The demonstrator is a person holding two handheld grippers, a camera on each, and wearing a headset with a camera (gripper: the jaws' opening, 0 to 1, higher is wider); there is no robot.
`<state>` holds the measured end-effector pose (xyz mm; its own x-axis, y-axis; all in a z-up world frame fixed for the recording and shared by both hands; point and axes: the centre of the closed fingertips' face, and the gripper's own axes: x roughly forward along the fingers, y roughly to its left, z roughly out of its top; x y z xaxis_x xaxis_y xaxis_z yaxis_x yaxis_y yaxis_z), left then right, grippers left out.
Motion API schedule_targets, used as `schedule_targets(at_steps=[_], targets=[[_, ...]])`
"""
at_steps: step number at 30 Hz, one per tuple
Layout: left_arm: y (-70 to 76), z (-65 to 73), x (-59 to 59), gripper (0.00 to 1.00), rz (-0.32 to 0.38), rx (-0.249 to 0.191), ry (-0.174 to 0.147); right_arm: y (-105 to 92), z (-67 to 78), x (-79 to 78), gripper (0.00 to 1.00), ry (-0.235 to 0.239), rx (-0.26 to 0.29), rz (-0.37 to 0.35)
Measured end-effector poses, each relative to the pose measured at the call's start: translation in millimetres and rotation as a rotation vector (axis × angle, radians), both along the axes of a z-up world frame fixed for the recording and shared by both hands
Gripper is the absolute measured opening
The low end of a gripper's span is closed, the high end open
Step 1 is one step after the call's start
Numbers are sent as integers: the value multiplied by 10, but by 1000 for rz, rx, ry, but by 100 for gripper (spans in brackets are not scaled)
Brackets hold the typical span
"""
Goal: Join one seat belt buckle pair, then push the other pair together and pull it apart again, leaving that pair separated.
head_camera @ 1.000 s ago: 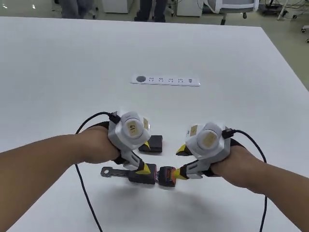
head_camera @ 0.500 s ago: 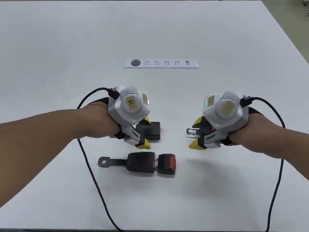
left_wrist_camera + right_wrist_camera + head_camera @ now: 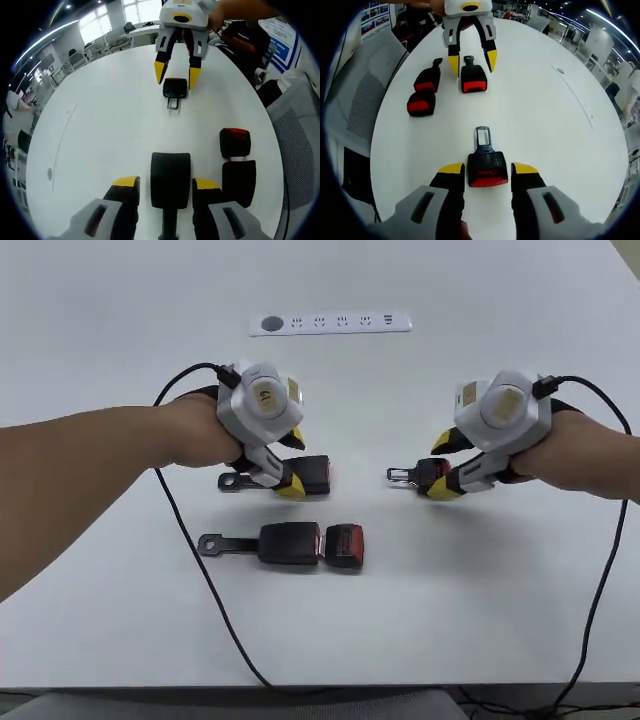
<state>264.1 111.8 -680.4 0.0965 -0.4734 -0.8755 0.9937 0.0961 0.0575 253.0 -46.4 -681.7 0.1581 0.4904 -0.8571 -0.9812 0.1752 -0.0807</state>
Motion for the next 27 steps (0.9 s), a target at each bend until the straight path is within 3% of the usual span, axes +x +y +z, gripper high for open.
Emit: schedule_targets(at_steps=[4,9,10,20,27], targets=[[31,-78,-18,42,-10,20,31,-34,-94,5,34,34,-20,27],[33,-154,-85,39,-33,39,60,-2,-99,-33,33,49,-12,52],[12,-140,-107,38,-38,26,77,3,-106,-36,33,50,-9,57],[-17,-137,-105,35,-65,29,81,11,-129,3,33,57,0,72],[-10,-151,-79,34,-65,42,82,146,-133,39,33,45,5,76]])
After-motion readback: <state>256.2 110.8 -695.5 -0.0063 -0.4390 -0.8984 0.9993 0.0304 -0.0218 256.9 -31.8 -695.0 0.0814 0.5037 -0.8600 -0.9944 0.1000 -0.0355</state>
